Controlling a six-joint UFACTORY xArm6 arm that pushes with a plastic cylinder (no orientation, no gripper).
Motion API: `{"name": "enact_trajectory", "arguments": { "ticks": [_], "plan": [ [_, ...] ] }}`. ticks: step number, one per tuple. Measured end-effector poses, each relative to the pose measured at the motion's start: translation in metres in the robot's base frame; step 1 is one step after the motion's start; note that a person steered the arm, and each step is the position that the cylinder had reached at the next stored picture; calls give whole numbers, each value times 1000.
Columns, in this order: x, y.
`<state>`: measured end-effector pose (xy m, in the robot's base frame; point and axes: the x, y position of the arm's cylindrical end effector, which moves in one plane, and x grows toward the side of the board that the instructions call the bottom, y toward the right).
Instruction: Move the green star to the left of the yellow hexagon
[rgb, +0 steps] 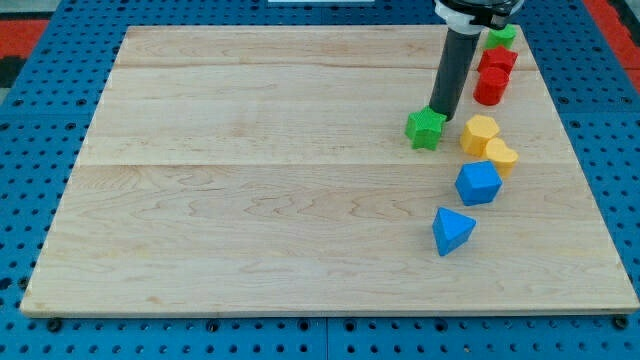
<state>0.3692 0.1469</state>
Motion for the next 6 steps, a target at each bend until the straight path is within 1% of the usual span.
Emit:
{"name": "enact_trajectory", "arguments": {
  "ticks": [1,2,4,5,6],
  "plan": [
    [4,14],
    [-4,-45],
    [-3,-112],
    [19,-41],
    [9,-36]
  ]
}}
